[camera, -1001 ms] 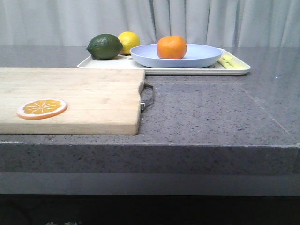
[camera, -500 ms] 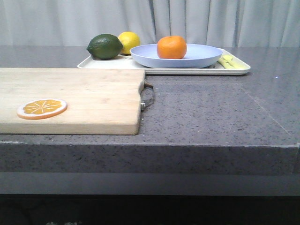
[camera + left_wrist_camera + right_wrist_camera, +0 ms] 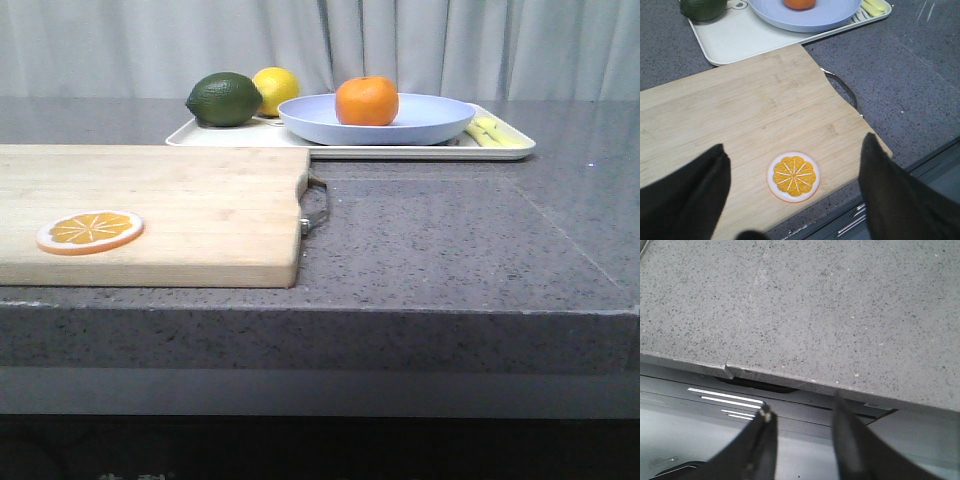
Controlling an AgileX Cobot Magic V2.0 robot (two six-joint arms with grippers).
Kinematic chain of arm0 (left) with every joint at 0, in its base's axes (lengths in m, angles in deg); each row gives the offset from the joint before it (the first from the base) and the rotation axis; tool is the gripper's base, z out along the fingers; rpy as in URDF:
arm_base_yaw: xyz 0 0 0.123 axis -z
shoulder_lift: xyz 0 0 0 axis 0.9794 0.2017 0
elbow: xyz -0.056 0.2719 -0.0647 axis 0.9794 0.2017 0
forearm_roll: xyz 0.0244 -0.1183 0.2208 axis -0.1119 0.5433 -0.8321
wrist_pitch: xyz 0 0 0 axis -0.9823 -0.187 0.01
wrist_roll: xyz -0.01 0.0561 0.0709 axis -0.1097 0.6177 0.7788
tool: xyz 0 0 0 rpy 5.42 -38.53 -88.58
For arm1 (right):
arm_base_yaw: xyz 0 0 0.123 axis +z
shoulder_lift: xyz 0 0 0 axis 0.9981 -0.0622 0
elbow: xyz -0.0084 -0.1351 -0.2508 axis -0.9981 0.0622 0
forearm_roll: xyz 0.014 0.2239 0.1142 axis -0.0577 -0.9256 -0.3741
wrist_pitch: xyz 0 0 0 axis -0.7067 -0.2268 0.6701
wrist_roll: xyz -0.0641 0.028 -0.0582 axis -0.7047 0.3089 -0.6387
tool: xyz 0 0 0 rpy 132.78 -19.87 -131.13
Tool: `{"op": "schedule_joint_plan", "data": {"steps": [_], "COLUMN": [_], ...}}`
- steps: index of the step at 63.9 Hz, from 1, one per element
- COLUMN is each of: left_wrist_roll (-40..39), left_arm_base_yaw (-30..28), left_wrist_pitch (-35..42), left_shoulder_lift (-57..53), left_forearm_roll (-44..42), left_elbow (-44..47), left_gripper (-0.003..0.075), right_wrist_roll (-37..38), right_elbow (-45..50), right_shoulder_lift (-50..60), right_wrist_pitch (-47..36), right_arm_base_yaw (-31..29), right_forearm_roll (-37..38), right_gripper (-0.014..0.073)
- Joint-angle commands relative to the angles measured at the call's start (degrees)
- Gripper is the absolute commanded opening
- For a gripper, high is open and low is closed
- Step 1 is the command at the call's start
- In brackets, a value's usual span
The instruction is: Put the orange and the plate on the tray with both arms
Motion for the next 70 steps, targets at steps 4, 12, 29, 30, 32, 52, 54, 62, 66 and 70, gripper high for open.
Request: {"op": "schedule_joint_plan", "data": {"steps": [4, 12, 29, 30, 32, 52, 54, 62, 66, 70], "left_wrist_roll": [-0.4, -0.4, -0.4, -0.4, -0.4, -0.4, -0.4, -0.4, -0.4, -0.3], "left_arm_base_yaw": [-0.2, -0.2, -0.2, -0.2, -0.2, -1.2, -2.2, -8.6, -12.6, -16.4], "left_wrist_pitch": [3.9, 3.9, 3.9, 3.9, 3.9, 5.3, 6.1, 11.3, 15.6, 19.8], "left_shoulder_lift": [-0.3, -0.3, -0.3, -0.3, -0.3, -2.6, -3.9, -11.2, -15.9, -20.9], "left_forearm_roll": [0.2, 0.2, 0.2, 0.2, 0.2, 0.7, 0.8, 0.0, 0.0, 0.0], "left_elbow": [-1.7, -1.7, -1.7, -1.7, -1.7, 0.0, 1.0, 6.9, 12.2, 17.2], "left_gripper": [0.0271, 0.0092, -0.0017, -0.0017, -0.0017, -0.0017, -0.0017, -0.0017, -0.0017, -0.0017], "right_wrist_roll": [0.0, 0.0, 0.0, 0.0, 0.0, 0.0, 0.0, 0.0, 0.0, 0.0], "right_elbow": [-1.2, -1.2, -1.2, -1.2, -1.2, -1.2, -1.2, -1.2, -1.2, -1.2], "right_shoulder_lift": [-0.3, -0.3, -0.3, -0.3, -0.3, -0.3, -0.3, -0.3, -0.3, -0.3], "right_wrist_pitch": [-3.9, -3.7, -3.5, -3.5, -3.5, -3.5, -3.5, -3.5, -3.5, -3.5], "right_arm_base_yaw": [0.0, 0.0, 0.0, 0.0, 0.0, 0.0, 0.0, 0.0, 0.0, 0.0], "right_forearm_roll": [0.3, 0.3, 0.3, 0.3, 0.3, 0.3, 0.3, 0.3, 0.3, 0.3], "right_gripper": [0.0058, -0.0043, -0.0069, -0.0069, -0.0069, -0.0069, -0.0069, -0.0069, -0.0069, -0.0069]}}
